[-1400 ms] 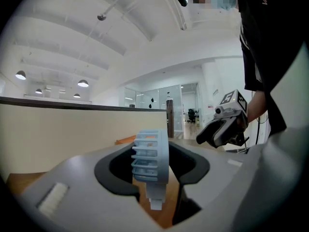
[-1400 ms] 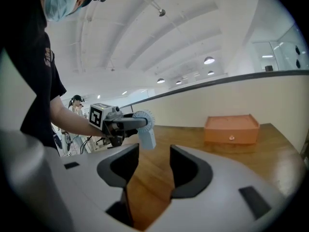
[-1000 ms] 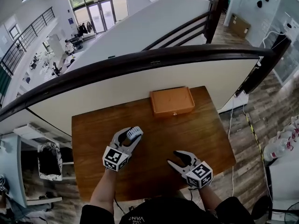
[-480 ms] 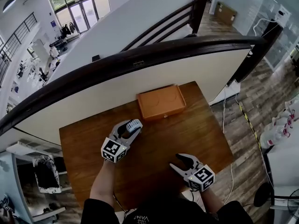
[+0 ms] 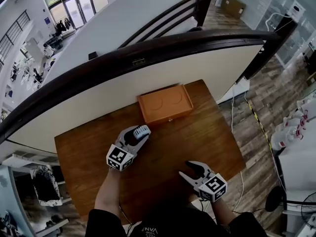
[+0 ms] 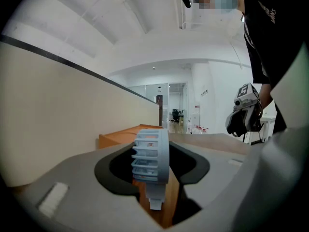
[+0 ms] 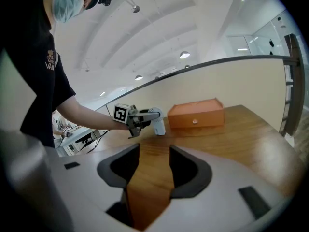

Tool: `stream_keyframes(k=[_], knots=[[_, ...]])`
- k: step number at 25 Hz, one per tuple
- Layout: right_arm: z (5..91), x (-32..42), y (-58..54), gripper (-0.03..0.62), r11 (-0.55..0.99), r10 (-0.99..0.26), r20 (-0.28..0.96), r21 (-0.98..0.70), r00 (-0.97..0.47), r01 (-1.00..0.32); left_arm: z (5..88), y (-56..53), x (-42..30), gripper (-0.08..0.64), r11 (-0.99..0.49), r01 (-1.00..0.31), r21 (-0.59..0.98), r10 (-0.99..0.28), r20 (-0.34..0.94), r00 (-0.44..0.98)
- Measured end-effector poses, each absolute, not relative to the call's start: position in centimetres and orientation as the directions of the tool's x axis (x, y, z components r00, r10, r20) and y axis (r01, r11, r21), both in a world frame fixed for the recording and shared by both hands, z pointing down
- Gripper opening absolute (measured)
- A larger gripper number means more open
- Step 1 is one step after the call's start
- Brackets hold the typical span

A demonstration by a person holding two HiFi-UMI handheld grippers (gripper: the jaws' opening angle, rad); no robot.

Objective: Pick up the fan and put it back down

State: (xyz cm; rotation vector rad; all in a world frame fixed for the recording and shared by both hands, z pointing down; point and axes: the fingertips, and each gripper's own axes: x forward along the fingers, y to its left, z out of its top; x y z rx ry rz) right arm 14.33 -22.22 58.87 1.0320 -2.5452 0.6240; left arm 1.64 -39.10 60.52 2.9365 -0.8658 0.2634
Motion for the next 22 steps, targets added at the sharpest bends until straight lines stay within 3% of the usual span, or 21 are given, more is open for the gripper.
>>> stream_keyframes(k=[10, 22], knots=[[58.7, 13.9, -22.1, 0.195, 0.646, -0.573, 0.444, -0.272, -0.689, -0.713, 61.2, -38.3, 1.5, 0.201, -0.857, -0.514, 0.031, -0.499, 0.197, 0.844], [57.3, 13.5, -21.2, 0.195, 0.644, -0.593, 0.424, -0.261, -0.685, -0.719, 60.7, -36.9, 0.3, 0.261, -0.825, -0.561, 0.063, -0.535, 0.229, 0.813]])
